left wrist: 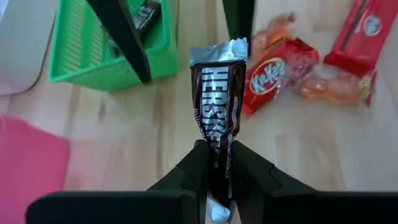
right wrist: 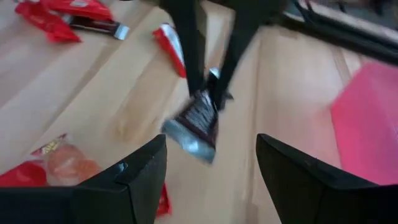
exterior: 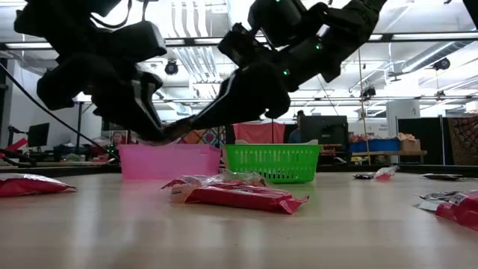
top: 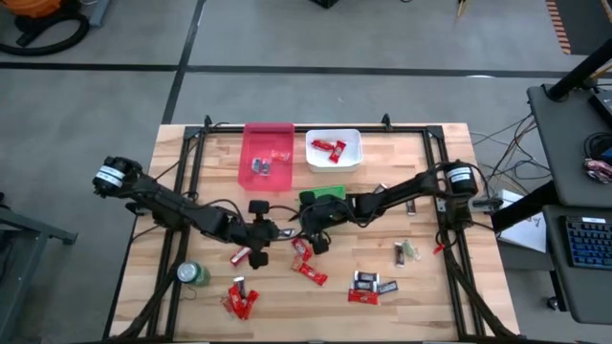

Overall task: Sort candy
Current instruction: Put the brown chocolate bar into the green bin

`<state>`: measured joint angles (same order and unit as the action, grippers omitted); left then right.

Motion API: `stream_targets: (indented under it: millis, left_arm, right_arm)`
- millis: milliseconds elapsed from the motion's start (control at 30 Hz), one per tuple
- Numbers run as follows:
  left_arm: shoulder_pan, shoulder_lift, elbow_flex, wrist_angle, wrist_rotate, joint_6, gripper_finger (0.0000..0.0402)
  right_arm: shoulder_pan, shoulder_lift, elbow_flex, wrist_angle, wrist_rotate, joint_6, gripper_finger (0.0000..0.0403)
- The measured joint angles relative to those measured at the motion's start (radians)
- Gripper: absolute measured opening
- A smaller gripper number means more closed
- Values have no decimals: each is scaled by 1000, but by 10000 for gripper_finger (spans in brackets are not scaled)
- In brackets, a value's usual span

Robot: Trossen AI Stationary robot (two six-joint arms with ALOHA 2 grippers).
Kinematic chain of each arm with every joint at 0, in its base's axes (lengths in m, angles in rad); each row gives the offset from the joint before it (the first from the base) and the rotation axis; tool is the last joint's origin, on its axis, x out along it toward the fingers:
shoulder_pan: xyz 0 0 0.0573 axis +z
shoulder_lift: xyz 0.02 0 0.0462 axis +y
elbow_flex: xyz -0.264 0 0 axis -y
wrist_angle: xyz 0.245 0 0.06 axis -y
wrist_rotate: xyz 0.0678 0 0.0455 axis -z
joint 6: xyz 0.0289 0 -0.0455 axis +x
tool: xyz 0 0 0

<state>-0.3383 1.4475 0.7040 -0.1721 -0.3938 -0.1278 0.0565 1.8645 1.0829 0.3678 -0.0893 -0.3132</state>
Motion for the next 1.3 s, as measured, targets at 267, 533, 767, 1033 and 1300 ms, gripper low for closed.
stream_targets:
  millis: [267,533,767,1033,1300]
  left_arm:
    - [10,-3,0,78,44,8,40]
    - [10,-4,0,137,44,4,40]
    - [12,-5,0,138,36,-25,41]
    - [15,-6,0,125,15,-42,76]
    - [16,-37,0,46,-17,-46,105]
  right_arm:
    - [14,4,55,-77,2,-102,210]
    - [22,3,59,-81,-11,-140,135]
    - [28,3,59,-82,-23,-148,39]
    - [28,-13,58,-118,-12,-149,21]
    - [19,-110,59,-346,170,-149,20]
